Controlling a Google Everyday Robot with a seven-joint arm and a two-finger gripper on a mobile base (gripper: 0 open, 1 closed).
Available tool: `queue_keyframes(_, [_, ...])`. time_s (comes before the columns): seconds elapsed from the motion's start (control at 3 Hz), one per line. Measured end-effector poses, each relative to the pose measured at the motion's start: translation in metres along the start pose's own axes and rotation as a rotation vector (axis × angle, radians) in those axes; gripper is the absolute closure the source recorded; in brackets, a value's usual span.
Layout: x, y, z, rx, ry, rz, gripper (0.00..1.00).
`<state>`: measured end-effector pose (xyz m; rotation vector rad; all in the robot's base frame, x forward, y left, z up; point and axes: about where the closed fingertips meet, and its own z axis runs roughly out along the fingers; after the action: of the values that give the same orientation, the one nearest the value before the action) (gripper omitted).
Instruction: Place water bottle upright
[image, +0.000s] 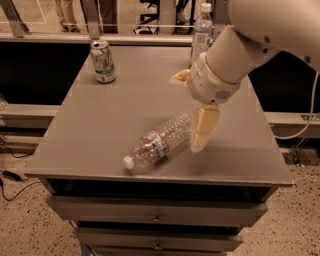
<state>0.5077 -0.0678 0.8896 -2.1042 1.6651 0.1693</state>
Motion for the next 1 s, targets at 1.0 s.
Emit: queue_keyframes(1.0, [-0.065, 0.038, 0.068, -0.08, 0.099, -0.275, 0.0])
